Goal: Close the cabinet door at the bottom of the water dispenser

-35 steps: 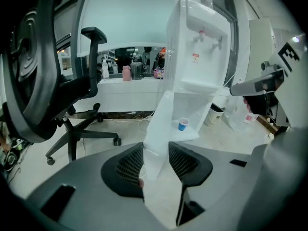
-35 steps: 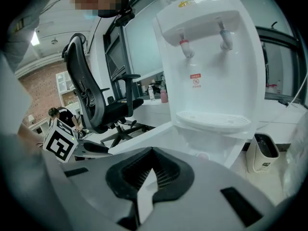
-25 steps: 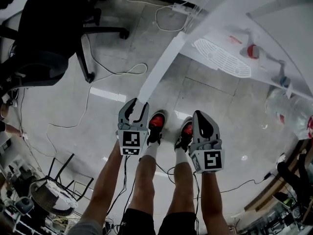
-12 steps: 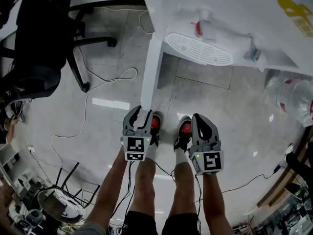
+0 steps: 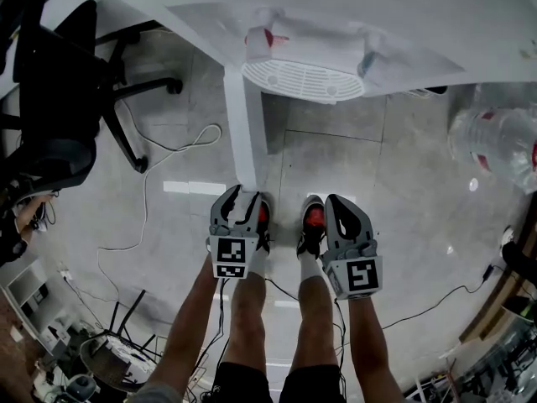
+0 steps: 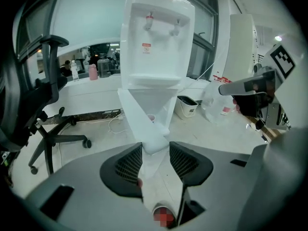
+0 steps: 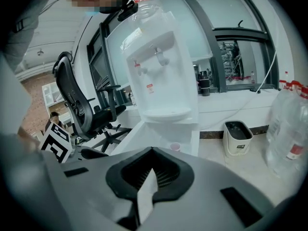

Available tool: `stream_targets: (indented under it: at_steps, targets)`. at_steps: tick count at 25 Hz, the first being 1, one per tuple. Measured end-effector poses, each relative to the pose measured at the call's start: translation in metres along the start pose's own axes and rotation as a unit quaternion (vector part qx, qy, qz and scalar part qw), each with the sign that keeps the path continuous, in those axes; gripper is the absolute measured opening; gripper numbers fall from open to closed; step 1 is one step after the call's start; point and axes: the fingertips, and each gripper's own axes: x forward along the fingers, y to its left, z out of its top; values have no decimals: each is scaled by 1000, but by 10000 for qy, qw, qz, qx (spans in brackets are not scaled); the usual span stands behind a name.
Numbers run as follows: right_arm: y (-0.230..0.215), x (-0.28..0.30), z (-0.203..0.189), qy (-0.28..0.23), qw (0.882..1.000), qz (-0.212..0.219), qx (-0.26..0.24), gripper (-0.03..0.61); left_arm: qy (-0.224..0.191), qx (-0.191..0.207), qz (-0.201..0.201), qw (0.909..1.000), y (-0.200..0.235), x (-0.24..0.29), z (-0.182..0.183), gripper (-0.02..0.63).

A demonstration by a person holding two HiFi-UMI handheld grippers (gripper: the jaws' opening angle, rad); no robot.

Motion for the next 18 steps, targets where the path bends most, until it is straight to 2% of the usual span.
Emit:
stream_targets:
  at_steps: [4, 12, 18]
  targets:
    - [-13, -7, -4, -4, 9999, -97, 102, 12, -7, 20, -87, 10000, -14, 6, 6, 196]
    - [-34, -19, -2, -71, 9991, -264, 319, 12, -20, 300, -261, 9992, -41, 21, 24, 178]
    - [-53, -30, -4, -161, 9982, -379, 429, 12, -49, 378, -259, 9989, -57, 30, 35, 170]
